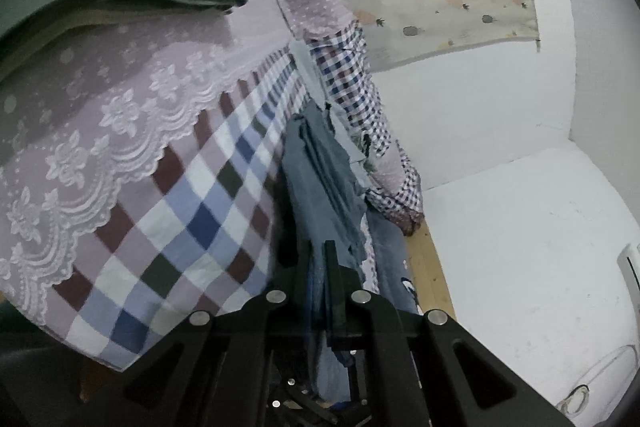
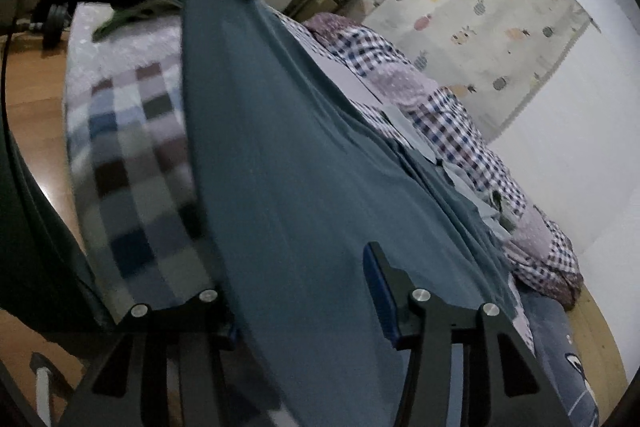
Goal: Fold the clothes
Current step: 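Lift the teal shirt edge up off the bed with both grippers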
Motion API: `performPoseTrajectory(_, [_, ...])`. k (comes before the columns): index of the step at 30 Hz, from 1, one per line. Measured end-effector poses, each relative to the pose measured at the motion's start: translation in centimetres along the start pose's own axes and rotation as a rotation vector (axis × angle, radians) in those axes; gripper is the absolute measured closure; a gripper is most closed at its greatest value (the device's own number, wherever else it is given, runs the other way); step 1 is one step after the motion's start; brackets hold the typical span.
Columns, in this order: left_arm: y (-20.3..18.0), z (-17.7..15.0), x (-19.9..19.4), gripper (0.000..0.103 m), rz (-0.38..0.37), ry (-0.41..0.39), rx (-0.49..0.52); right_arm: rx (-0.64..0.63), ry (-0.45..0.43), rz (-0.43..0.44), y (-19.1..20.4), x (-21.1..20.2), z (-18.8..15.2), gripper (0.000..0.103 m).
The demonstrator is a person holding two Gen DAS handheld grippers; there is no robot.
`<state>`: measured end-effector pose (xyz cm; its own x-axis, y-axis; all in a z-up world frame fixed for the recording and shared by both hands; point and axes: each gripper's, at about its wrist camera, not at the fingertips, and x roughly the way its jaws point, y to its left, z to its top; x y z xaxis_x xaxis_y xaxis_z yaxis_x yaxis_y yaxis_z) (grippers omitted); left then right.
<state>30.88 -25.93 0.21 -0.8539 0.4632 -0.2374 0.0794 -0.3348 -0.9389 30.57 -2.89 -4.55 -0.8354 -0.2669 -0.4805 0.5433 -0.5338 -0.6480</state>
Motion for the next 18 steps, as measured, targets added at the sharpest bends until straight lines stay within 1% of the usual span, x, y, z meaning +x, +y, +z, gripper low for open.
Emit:
performPoseTrajectory(3, [-0.1,0.1,0.0,0.101,-0.012,-0.001,-0.018,0.031,0.03,-0.023,-2.1,0.2,-1.3,0.05])
performPoseTrajectory(8, [-0.5,-0.1,0.3,0.101,-0.093,0.009,-0.065,0.072,0.065,-0.061,-4.8,0.1,-3.4,0.047])
performPoseTrajectory(14, [-0.5,-0.1,1.0,0.101,-0.125,0.013,-0.13,0.068,0.074,-0.089,-6.2,-0.8,-5.5,0.044])
performPoseTrajectory(18, [-1.1,-0.2,1.2,0.101,-0.132,0.018,-0.129,0.08,0.083,-0.107,-7.2,-1.6,-6.6,0.043])
